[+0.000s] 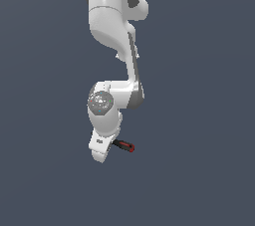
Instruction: Pick up the object and move it to a goal position.
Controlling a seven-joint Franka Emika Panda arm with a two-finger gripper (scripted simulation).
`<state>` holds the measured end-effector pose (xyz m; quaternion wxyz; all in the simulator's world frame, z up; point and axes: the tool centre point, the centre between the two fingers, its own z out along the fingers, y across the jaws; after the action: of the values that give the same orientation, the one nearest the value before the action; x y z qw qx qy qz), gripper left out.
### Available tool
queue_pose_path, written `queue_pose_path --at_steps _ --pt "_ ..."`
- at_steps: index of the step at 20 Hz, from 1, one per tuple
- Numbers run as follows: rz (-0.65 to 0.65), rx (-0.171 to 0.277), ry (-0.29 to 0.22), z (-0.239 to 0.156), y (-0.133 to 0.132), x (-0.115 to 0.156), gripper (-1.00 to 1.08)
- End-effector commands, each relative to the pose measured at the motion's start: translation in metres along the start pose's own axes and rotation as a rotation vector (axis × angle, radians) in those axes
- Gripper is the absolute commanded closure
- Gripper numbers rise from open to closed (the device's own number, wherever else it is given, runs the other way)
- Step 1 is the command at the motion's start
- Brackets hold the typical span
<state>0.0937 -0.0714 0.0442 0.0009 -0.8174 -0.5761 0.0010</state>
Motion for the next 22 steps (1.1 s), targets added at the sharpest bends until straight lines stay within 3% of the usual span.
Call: queue_pose_path --at_steps 1,22 --pt "0.001 -0.003 0.0 -0.019 0.004 -0.011 1.08" --pt "-0.001 -0.002 0.002 -0.218 0.043 -0.122 1.08"
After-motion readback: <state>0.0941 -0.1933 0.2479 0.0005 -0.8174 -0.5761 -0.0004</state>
